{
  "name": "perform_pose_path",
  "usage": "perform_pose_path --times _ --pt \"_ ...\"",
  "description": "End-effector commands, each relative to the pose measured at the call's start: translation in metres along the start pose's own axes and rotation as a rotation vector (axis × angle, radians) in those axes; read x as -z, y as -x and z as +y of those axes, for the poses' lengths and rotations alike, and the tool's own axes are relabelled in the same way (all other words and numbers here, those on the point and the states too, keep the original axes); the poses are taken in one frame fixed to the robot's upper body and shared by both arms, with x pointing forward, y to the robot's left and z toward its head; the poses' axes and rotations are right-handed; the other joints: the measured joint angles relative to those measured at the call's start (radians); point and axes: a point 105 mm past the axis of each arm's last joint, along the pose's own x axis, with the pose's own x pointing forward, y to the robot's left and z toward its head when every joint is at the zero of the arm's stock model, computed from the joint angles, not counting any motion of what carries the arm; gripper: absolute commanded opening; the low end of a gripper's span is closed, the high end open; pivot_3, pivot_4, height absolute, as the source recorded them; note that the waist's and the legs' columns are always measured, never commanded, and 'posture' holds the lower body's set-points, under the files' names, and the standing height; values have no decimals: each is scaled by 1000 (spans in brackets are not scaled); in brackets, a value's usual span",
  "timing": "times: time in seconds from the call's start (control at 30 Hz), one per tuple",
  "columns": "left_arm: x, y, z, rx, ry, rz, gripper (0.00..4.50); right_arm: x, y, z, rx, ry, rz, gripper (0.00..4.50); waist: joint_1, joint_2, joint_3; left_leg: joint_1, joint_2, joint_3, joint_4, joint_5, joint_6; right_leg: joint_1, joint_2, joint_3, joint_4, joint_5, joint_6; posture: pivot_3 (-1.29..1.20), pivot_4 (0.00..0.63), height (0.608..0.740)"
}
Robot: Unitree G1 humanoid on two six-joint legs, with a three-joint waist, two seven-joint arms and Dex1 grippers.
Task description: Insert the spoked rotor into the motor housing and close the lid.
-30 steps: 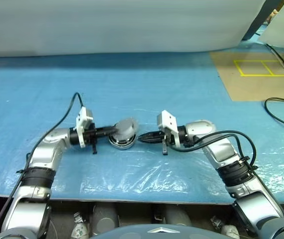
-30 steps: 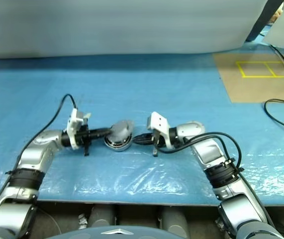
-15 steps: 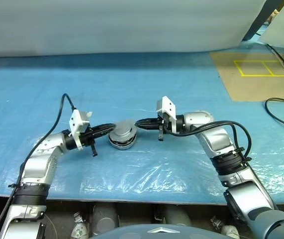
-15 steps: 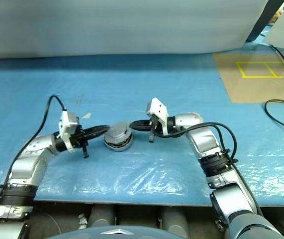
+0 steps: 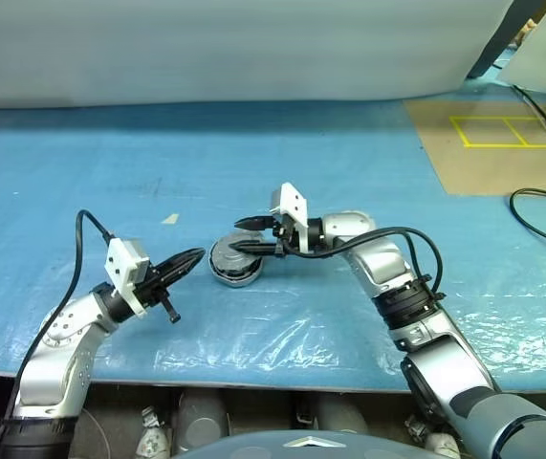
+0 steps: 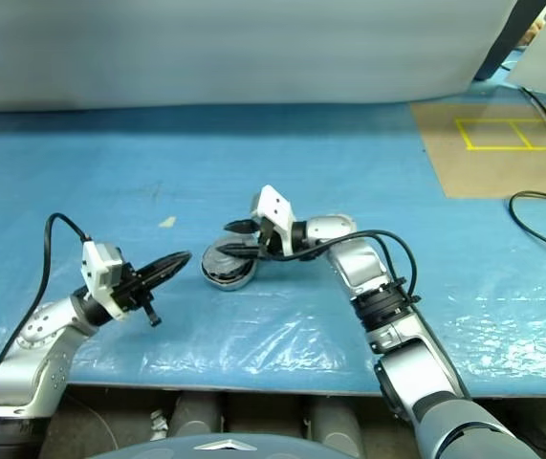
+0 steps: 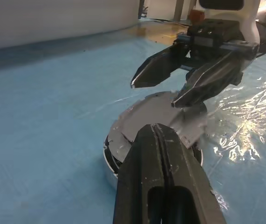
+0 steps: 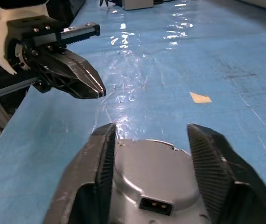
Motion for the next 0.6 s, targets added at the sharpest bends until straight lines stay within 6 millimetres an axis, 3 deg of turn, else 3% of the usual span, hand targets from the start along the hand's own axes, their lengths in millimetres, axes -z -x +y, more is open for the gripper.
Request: perform_pose_path --times 0.03,0.1,0.13,0.3,0.6 --pt "-7 7 -6 -19 -41 -25 0 -6 -10 0 -7 36 -4 3671 -6 0 0 0 0 0 0 0 0 0 0 0 0 0 0 0 150 740" --pt "-2 13 -8 -33 -42 -6 0 -1 -13 0 -2 27 17 4354 -9 0 0 0 0 0 0 0 0 0 0 0 0 0 0 0 150 740" --pt "0 15 -9 -36 -46 1 0 1 -14 0 0 24 24 4480 -11 0 0 0 0 0 0 0 0 0 0 0 0 0 0 0 150 740" --pt "6 19 -10 -59 -47 14 0 14 -18 -1 10 17 96 4480 -13 0 0 1 0 0 0 0 0 0 0 0 0 0 0 0 150 740" --pt "12 18 -7 -68 -43 7 0 20 -20 -2 24 44 155 4480 -14 0 0 1 0 0 0 0 0 0 0 0 0 0 0 0 150 740"
